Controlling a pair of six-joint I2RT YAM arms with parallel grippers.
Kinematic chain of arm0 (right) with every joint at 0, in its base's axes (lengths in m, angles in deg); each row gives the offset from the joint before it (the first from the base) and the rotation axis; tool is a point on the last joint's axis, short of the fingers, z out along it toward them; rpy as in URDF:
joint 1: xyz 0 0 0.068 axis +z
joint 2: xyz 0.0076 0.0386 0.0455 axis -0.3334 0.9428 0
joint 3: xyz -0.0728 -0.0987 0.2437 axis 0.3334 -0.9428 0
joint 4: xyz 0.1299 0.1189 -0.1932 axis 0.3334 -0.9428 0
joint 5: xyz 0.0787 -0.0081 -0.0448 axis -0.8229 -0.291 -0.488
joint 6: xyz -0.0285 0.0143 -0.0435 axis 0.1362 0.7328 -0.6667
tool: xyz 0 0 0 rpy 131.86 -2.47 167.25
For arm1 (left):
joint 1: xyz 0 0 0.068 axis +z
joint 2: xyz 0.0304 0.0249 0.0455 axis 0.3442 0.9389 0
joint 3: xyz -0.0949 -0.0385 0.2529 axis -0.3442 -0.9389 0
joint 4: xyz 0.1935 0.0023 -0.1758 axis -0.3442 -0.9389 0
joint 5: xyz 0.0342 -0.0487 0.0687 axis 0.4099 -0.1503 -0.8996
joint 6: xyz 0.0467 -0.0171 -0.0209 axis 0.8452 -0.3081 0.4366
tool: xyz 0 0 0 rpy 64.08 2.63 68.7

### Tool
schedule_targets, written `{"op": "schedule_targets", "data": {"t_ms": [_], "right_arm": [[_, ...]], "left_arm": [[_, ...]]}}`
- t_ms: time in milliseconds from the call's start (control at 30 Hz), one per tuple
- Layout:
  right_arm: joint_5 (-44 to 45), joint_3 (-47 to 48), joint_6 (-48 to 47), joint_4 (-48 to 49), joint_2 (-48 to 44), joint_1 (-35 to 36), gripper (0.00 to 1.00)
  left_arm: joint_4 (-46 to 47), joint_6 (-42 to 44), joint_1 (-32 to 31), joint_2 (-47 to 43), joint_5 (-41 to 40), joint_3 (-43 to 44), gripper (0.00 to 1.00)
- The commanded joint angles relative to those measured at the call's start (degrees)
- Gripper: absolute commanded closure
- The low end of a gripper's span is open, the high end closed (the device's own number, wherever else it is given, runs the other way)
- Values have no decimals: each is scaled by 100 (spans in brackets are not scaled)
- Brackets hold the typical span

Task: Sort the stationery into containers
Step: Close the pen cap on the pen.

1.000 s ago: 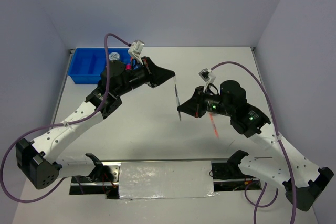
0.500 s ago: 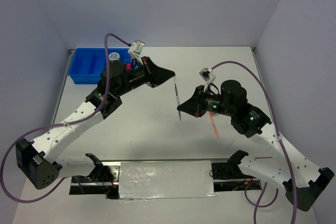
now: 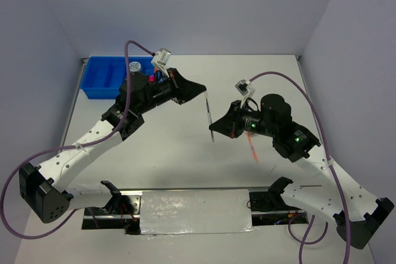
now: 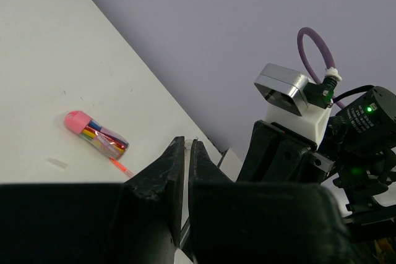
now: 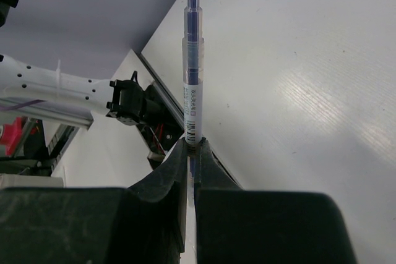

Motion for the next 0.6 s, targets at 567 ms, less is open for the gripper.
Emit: {"op": "schedule_targets", "data": {"t_ms": [567], "right_arm": [[425, 773, -672, -94, 84, 39, 100]], "left_arm": [[-3, -375, -6, 191, 478, 268, 100]]}}
